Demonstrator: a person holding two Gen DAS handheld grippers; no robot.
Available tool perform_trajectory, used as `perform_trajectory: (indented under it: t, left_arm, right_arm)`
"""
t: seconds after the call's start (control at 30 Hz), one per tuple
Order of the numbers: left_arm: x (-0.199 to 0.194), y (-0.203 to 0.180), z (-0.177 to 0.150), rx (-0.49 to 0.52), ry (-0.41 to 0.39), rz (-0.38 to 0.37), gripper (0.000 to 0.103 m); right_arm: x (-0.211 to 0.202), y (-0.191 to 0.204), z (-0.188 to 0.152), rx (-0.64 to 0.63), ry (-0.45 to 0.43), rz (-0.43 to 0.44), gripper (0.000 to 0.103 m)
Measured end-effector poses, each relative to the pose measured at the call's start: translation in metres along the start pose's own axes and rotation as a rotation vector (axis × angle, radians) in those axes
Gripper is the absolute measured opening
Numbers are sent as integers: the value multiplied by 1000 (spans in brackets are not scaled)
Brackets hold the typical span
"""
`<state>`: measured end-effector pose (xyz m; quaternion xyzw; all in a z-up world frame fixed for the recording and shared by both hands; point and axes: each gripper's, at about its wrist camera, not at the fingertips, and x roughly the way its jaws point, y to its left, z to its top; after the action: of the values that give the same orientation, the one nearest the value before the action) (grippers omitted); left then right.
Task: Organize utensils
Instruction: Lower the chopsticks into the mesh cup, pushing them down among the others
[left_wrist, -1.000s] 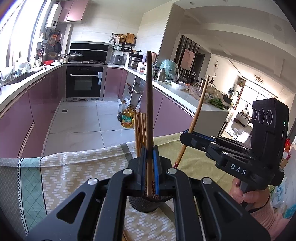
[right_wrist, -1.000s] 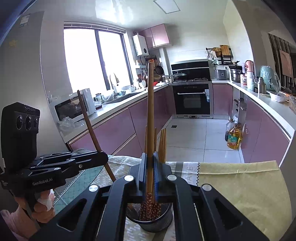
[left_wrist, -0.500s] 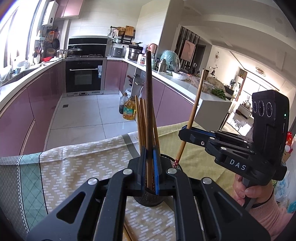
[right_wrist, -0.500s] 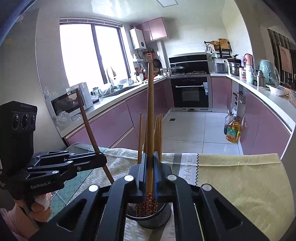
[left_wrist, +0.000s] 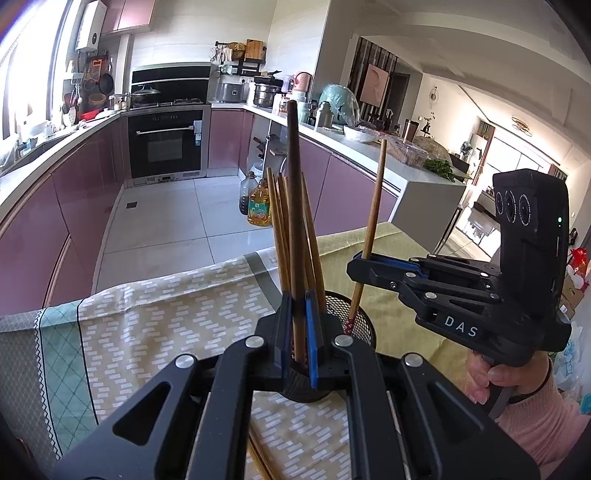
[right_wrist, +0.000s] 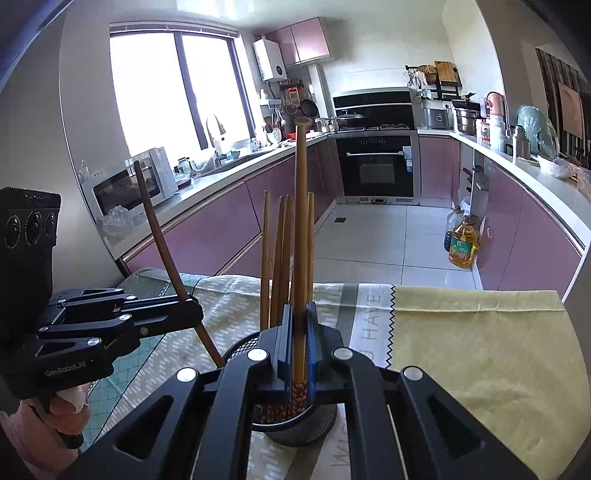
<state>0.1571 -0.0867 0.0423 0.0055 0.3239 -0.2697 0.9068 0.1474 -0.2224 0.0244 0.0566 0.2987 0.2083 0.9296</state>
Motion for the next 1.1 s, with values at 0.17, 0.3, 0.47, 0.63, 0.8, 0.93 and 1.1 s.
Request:
perform_trajectory:
  t: [0.17,0.3,0.47,0.63,0.8,0.93,1.1]
  left_arm:
    - [5,2,0,5,12,5,8]
    - [11,3,0,10,18,10,8]
    - [21,4,1,10,35,15,8]
    - [30,7,-1,5,44,20,8]
    - [33,11,0,-3,44,24,8]
    - [38,14,0,-10,43,25,8]
    - [44,17,-1,-24,49,27,8]
  right_arm:
    - [8,-2,-2,0,29,-3,6]
    - [12,-5,-2,12,38,-3,6]
    - [16,-7,-2,16,45,-4,6]
    - [19,-9,-2,23,50,-5,6]
    - [22,-13,-3,32,53,-6,6]
    - [24,-15,-2,39,55,-8,7]
    - [26,-15,-1,43,57,-6,7]
